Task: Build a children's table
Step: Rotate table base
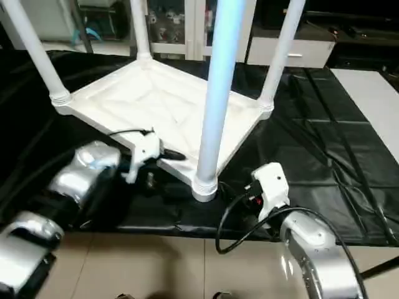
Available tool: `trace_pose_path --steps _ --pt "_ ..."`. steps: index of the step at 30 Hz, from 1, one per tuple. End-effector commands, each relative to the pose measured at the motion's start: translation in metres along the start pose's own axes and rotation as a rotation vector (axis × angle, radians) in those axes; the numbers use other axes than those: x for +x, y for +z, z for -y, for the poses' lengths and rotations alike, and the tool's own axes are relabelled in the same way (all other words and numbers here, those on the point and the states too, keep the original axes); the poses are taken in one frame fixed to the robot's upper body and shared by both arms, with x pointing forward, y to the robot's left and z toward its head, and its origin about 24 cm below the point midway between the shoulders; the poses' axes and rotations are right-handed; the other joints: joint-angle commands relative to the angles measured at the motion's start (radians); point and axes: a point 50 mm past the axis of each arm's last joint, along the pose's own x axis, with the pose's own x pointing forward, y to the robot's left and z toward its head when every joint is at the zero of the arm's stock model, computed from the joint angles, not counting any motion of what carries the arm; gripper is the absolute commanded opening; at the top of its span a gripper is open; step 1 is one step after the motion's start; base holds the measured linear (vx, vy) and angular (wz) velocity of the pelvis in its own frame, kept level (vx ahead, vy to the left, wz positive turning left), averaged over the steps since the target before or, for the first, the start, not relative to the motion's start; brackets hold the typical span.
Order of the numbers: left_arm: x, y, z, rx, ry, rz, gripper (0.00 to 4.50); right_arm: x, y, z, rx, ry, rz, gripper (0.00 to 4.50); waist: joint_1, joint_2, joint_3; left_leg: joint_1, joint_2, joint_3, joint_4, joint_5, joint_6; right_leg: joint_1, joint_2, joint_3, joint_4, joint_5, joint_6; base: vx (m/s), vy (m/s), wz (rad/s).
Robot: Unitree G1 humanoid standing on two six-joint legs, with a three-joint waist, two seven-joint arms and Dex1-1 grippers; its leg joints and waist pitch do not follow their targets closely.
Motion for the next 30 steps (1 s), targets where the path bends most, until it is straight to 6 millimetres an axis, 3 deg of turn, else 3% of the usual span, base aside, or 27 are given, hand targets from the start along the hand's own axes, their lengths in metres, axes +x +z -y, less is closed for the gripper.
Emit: trace_pose_path --steps 1,7,12,20,21,23,27,30 --pt "-0.003 0.005 -0.005 0.026 0.006 -0.024 4.45 -0.003 0.002 -0.001 -0.006 0.027 0.002 3.71 0.003 -0.002 -0.065 0.023 0.014 -0.006 -0.079 -0.266 0.035 0.056 -0.027 0.022 -0.054 -0.236 -0.227 0.0 0.0 0.0" --pt "-0.012 0.004 -0.018 0.137 0.08 -0.165 4.45 -0.004 0.004 -0.012 -0.03 0.16 -0.014 3.71 0.005 -0.008 -0.066 0.017 0.014 -0.007 -0.077 -0.251 0.045 0.06 -0.028 0.022 -0.053 -0.232 -0.215 0.0 0.0 0.0" --pt "-0.006 -0.004 -0.014 0.179 0.022 -0.279 4.45 0.006 0.011 -0.015 -0.044 0.118 0.025 3.71 0.004 -0.007 -0.066 0.015 0.012 -0.008 -0.079 -0.251 0.031 0.057 -0.03 0.022 -0.055 -0.267 -0.205 0.0 0.0 0.0" --pt "0.012 -0.016 -0.008 0.28 -0.056 -0.455 4.45 0.029 0.017 -0.03 -0.021 0.101 0.065 3.71 0.009 -0.001 -0.074 0.019 0.013 -0.008 -0.076 -0.224 0.023 0.059 -0.03 0.022 -0.047 -0.177 -0.234 0.0 0.0 0.0" --pt "0.012 -0.02 -0.007 0.288 -0.064 -0.486 4.45 0.031 0.017 -0.032 -0.019 0.101 0.066 3.71 0.009 0.004 -0.074 0.019 0.013 -0.009 -0.076 -0.227 0.021 0.059 -0.03 0.022 -0.046 -0.175 -0.235 0.0 0.0 0.0" --pt "0.012 -0.025 -0.006 0.296 -0.069 -0.536 4.45 0.035 0.018 -0.036 -0.017 0.104 0.072 3.71 0.008 0.001 -0.074 0.019 0.012 -0.009 -0.076 -0.231 0.018 0.061 -0.029 0.023 -0.047 -0.173 -0.232 0.0 0.0 0.0" --pt "0.008 -0.033 -0.005 0.298 -0.1 -0.605 4.45 0.037 0.02 -0.036 -0.017 0.088 0.084 3.71 0.009 0.002 -0.072 0.019 0.01 -0.009 -0.078 -0.258 0.01 0.061 -0.031 0.023 -0.052 -0.216 -0.227 0.0 0.0 0.0" --pt "0.004 -0.038 -0.002 0.292 -0.153 -0.65 4.45 0.039 0.022 -0.027 -0.021 0.036 0.09 3.71 0.003 -0.002 -0.07 0.017 0.01 -0.012 -0.082 -0.29 -0.001 0.061 -0.033 0.021 -0.06 -0.298 -0.205 0.0 0.0 0.0"
